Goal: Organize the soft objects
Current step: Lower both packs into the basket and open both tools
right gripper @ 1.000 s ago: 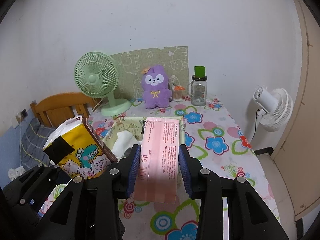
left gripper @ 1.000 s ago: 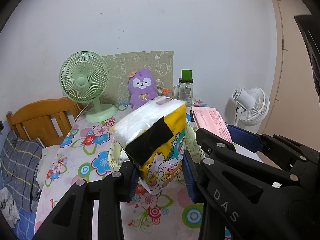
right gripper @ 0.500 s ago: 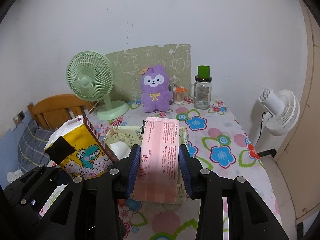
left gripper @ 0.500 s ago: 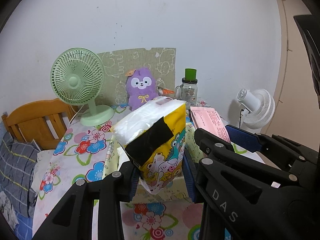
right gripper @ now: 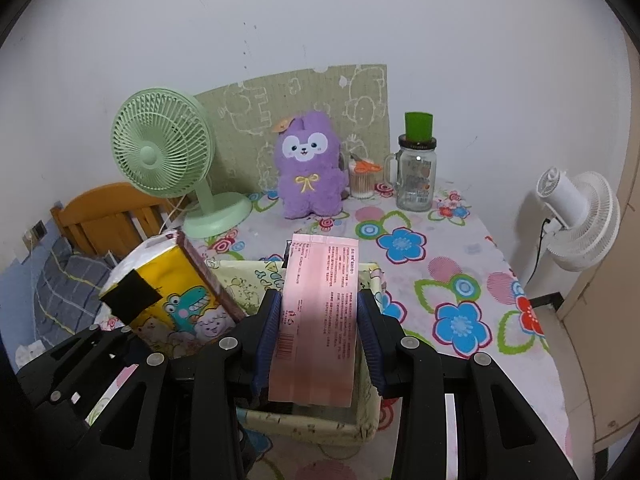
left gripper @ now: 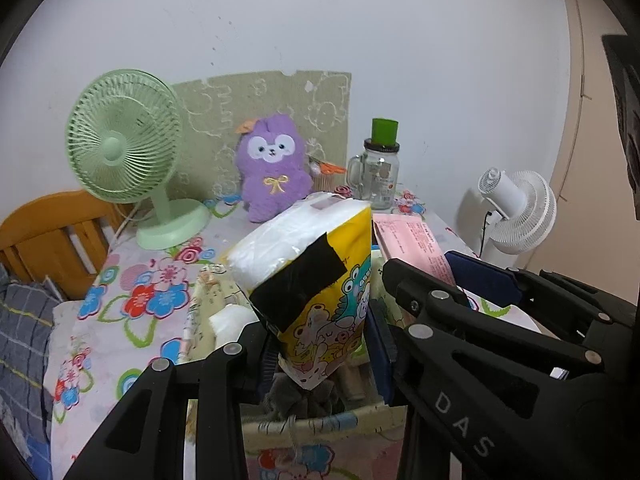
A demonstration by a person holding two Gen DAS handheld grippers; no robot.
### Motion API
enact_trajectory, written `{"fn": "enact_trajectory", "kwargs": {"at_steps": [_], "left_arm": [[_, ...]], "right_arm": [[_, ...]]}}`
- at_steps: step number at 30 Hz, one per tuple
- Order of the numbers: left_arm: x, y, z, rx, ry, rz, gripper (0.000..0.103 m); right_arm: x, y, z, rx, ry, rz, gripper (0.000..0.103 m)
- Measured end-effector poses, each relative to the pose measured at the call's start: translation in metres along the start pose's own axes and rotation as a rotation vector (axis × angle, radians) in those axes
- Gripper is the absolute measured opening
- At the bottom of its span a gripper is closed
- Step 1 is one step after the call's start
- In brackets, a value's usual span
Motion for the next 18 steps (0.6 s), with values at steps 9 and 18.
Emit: {"fn": "enact_trajectory", "kwargs": {"at_steps": [9, 18], "left_arm": [[-0.006, 0.005, -0.031, -0.051, -0.008, -0.013, 0.071], [-0.019, 0.0, -0.044, -0.088, 0.04, -0.01, 0.082]], "right_arm": [[0.004, 0.006, -0.029, -0.041, 0.002, 0.006, 0.042], [-0.003, 0.009, -0.049, -0.065, 0.015, 0.019, 0.042]]}}
Point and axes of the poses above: each gripper's, at about its wrist camera, not at the fingertips, and z roughly against the way its jaws point, x to its right, y to its top, the point moved 4 cm from there along -z, roughly the way its jaws point, and after that the axes turned 10 degrees about -x, right-handed, at the moved point
